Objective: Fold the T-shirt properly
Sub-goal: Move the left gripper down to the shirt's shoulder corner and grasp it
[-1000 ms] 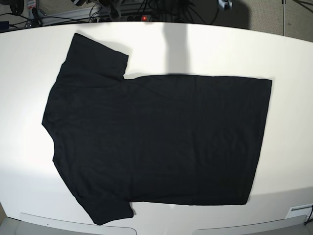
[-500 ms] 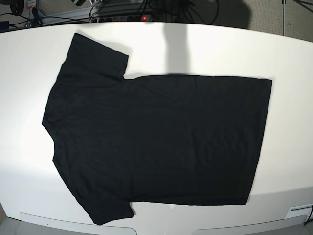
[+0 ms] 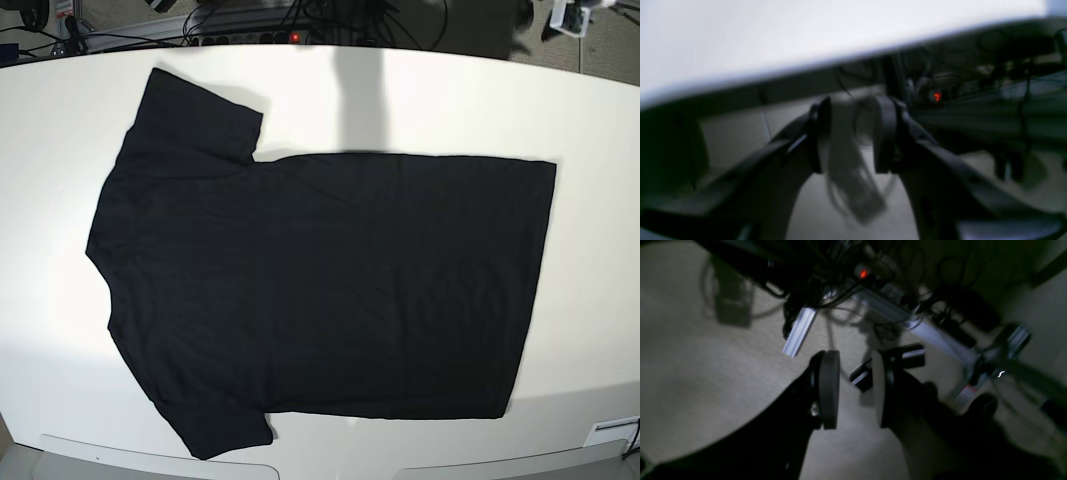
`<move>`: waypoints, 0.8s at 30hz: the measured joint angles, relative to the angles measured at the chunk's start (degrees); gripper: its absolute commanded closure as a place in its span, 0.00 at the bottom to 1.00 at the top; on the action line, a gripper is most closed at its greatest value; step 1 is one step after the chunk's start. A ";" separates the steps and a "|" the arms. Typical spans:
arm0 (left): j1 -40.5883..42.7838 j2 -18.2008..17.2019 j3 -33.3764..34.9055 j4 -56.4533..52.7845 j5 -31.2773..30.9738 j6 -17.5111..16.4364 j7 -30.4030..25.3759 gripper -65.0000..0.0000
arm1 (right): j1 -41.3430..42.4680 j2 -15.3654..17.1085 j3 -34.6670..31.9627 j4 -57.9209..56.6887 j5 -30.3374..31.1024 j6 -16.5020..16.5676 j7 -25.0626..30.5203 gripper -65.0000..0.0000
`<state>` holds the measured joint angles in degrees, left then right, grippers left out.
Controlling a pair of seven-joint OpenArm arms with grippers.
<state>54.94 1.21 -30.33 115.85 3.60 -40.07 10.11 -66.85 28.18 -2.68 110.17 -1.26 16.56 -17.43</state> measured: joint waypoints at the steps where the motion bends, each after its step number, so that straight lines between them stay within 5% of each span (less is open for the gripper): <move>1: -0.50 -0.22 0.00 1.95 1.60 -0.31 0.02 0.58 | 0.09 0.76 0.02 1.64 -0.07 -0.02 -1.09 0.73; 6: -6.93 -3.13 0.00 5.88 6.36 -0.59 -0.44 0.50 | 0.26 3.13 0.00 8.79 -0.13 0.22 -3.96 0.73; 14: -16.22 -15.91 6.80 5.77 11.30 -0.52 -1.90 0.50 | 0.20 4.85 0.00 14.93 -3.28 -0.46 -5.44 0.73; 18: -18.97 -21.97 14.08 5.09 26.45 -0.46 -7.08 0.51 | 0.20 4.79 0.00 15.15 -5.53 -1.53 -6.62 0.73; 24: -24.06 -26.40 22.49 -5.09 34.73 -0.72 -11.28 0.51 | 0.20 4.81 0.00 15.15 -5.75 -3.93 -8.44 0.73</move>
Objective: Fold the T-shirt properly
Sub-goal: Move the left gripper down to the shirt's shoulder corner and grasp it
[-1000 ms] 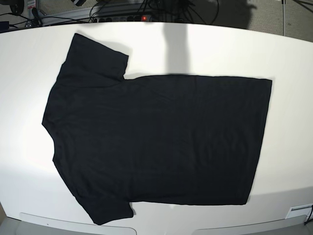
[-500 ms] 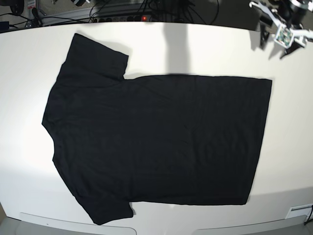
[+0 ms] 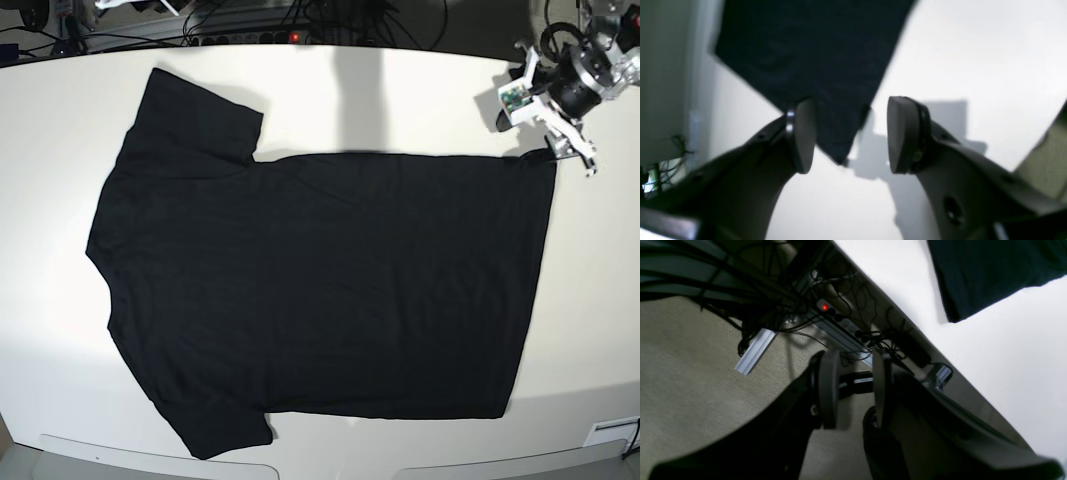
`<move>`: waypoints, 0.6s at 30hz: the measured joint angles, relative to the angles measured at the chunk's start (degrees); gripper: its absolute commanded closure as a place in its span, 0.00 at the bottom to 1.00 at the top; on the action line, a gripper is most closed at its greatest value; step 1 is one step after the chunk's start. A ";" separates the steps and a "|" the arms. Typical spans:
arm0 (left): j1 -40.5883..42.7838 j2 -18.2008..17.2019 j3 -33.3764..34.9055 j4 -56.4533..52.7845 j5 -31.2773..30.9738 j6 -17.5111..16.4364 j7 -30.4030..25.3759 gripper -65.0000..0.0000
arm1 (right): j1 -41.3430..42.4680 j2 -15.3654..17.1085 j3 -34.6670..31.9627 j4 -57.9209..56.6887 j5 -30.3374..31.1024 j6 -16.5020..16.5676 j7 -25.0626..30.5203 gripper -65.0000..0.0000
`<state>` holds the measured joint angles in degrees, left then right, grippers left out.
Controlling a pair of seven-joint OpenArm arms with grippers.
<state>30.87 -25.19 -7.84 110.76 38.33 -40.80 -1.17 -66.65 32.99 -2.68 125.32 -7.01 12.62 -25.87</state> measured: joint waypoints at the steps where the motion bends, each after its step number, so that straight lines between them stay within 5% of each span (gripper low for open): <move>1: -1.44 -0.68 1.11 -2.54 0.83 0.00 -0.04 0.51 | -0.04 -0.04 0.00 0.00 0.02 -0.35 0.00 0.73; 11: -13.66 -9.55 9.86 -18.95 1.03 0.33 -0.17 0.51 | -0.02 -0.11 0.00 0.00 -0.15 -4.52 -0.17 0.73; 18: -17.77 -12.17 16.13 -23.28 2.56 1.29 -1.07 0.51 | -0.02 -0.13 0.00 0.00 -2.05 -5.88 -0.20 0.73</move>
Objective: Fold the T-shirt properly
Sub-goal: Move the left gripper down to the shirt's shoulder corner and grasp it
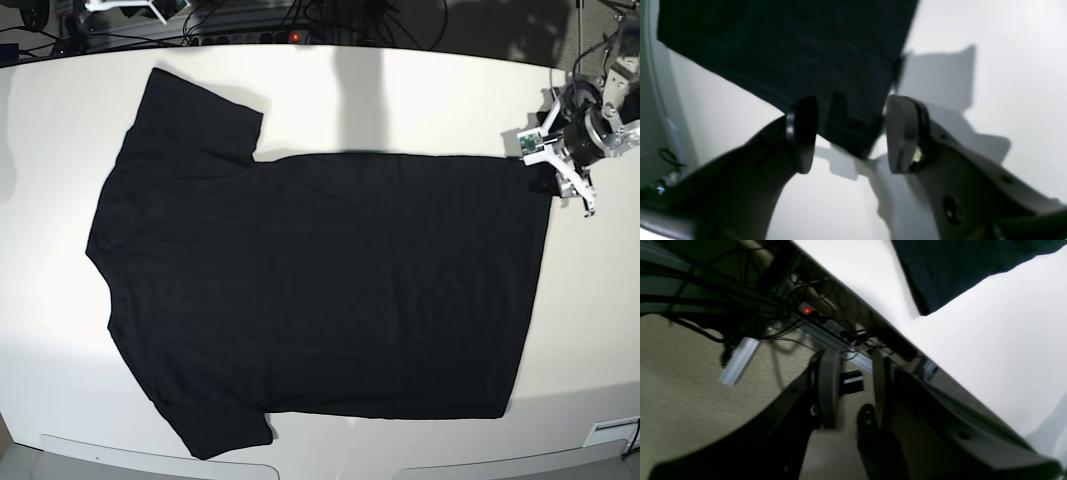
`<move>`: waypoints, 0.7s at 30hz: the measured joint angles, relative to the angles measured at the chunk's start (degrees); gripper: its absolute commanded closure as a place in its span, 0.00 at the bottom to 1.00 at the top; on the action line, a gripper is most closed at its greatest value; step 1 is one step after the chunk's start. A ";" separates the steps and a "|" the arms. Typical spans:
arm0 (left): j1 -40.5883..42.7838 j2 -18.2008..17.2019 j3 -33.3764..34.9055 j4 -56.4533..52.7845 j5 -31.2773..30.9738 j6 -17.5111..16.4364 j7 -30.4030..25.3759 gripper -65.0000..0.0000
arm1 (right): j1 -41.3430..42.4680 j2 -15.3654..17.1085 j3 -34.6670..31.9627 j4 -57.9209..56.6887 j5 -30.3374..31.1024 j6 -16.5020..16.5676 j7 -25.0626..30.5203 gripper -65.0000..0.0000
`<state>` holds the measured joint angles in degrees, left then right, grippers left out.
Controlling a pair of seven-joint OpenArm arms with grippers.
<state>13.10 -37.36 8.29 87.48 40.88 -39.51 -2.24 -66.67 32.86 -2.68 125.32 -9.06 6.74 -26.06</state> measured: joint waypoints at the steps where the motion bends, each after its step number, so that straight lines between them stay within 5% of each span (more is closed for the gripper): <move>1: -0.74 -0.09 1.03 -0.39 1.22 0.15 -0.15 0.51 | 0.00 0.00 0.00 0.00 -0.52 -0.52 -0.07 0.73; 11: -6.93 -0.02 3.43 -7.28 0.83 0.76 -2.32 0.52 | -0.02 0.00 0.00 2.32 -0.76 -1.97 -2.99 0.73; 18: -5.90 0.11 3.69 -7.78 1.31 1.16 -1.70 0.97 | 0.00 0.02 0.00 3.15 -0.96 -2.03 -2.97 0.73; 21: -5.44 0.09 3.69 -7.78 -0.13 1.25 -1.03 1.00 | -0.02 0.00 0.00 3.21 -4.79 -2.71 -2.97 0.73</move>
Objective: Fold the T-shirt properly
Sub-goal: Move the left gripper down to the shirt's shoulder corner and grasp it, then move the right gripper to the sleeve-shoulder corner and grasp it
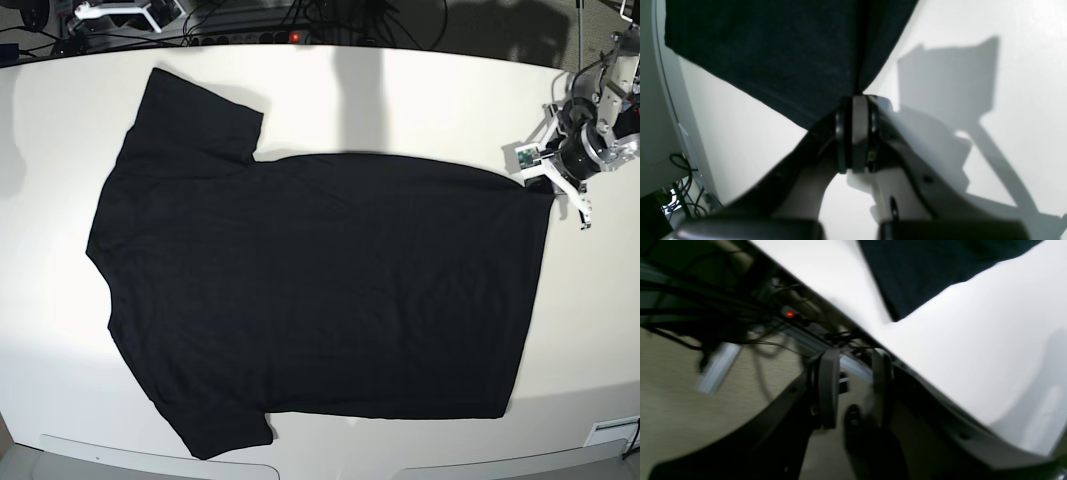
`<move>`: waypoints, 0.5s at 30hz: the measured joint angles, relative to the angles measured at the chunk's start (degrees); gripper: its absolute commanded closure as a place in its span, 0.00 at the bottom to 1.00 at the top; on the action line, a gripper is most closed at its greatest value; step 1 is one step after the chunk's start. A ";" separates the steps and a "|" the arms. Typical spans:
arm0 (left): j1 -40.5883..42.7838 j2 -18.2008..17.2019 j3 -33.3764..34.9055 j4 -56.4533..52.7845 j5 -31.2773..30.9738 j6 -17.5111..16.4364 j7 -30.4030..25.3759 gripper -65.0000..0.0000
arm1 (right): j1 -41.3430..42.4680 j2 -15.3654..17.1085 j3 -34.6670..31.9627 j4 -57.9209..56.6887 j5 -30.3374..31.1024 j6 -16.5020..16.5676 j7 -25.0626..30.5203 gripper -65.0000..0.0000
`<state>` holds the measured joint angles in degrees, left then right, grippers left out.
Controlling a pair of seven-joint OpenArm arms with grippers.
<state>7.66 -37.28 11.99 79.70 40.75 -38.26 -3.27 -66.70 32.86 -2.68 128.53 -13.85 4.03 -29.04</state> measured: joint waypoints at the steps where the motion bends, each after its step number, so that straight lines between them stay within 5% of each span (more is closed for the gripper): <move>1: 0.15 0.00 -0.04 0.00 -0.76 0.02 0.35 1.00 | 0.00 0.00 0.00 0.02 -1.14 -0.26 0.00 0.73; 6: 1.66 -0.20 -0.33 -0.07 -8.11 0.52 0.90 1.00 | 0.79 0.02 0.00 0.11 -6.16 -0.63 1.07 0.71; 9: 1.97 -0.17 -0.31 -0.11 -11.52 0.50 0.98 1.00 | 3.93 -0.04 0.00 0.11 -7.98 -0.61 2.19 0.59; 11: 2.08 -0.20 -0.31 -0.13 -12.50 0.39 0.90 1.00 | 6.88 -0.02 0.02 0.11 -11.41 3.13 1.92 0.57; 13: 2.27 -0.17 -0.31 -0.11 -13.46 0.42 0.85 1.00 | 10.05 -0.02 0.00 0.09 -12.87 10.67 1.57 0.57; 15: 2.34 -0.17 -0.31 -0.11 -13.44 0.39 0.72 1.00 | 12.39 0.17 -0.11 -0.46 -12.79 13.00 2.16 0.57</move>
<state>10.00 -37.45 11.68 79.59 27.31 -37.87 -2.55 -54.30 33.04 -2.79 128.07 -26.63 17.04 -26.87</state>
